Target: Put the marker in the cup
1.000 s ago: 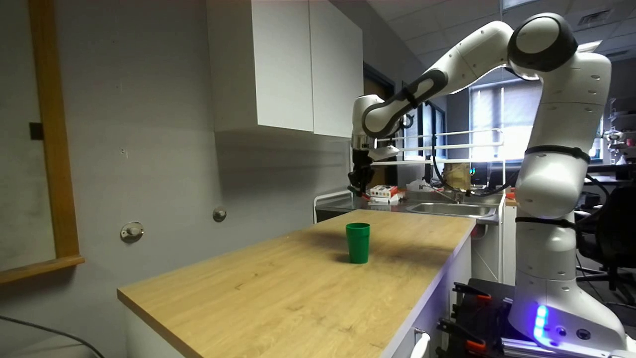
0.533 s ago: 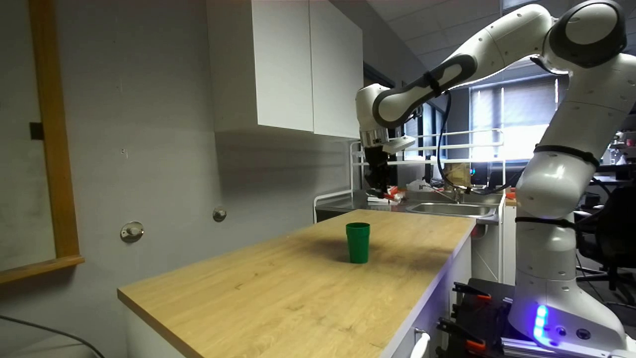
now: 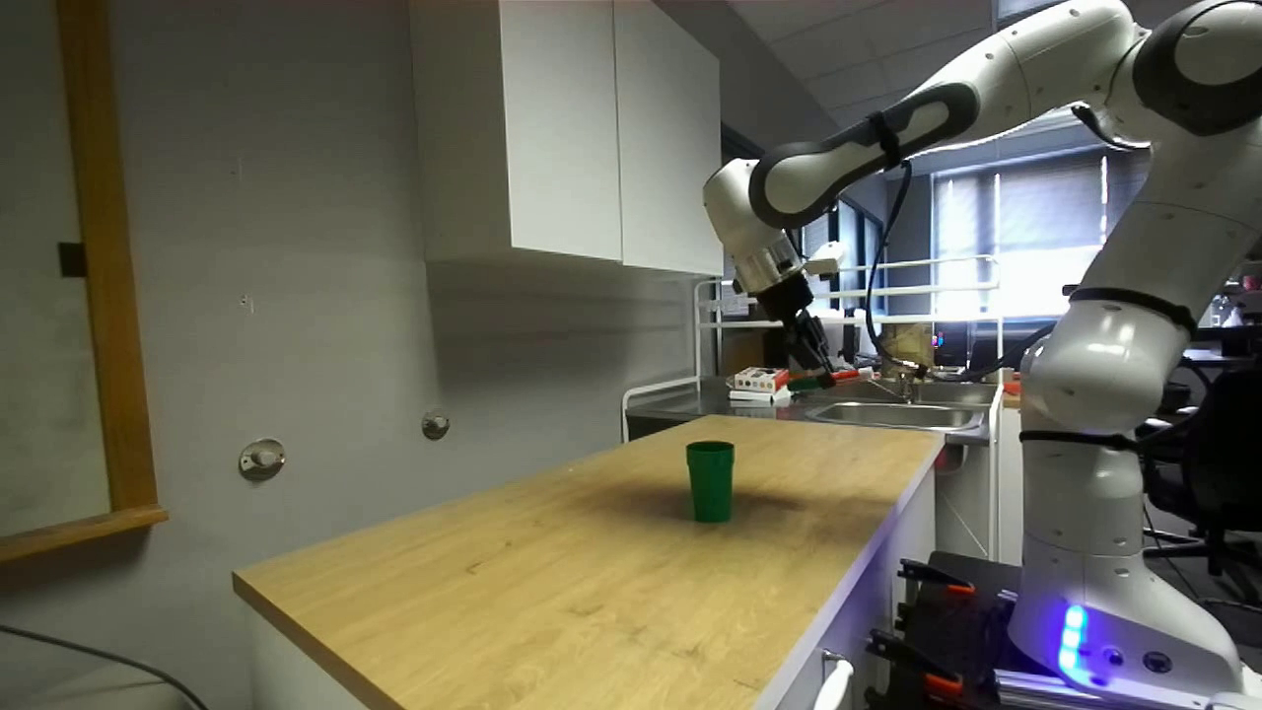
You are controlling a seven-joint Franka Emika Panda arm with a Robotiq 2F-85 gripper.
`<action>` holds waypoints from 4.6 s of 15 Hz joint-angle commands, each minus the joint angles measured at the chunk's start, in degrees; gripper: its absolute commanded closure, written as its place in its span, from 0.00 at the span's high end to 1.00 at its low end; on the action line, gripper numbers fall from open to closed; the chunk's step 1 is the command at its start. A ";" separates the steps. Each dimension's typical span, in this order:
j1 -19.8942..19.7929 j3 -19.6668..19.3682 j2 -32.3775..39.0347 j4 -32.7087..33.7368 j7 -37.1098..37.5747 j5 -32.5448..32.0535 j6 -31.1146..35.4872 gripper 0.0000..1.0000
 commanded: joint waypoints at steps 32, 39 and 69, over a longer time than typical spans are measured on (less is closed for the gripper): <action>9.46 4.65 37.42 30.58 -9.40 -6.67 -12.63 0.06; 9.52 4.16 42.91 35.91 -8.50 -7.04 -19.28 0.06; 11.36 3.53 57.33 48.71 -8.46 -6.37 -31.31 0.06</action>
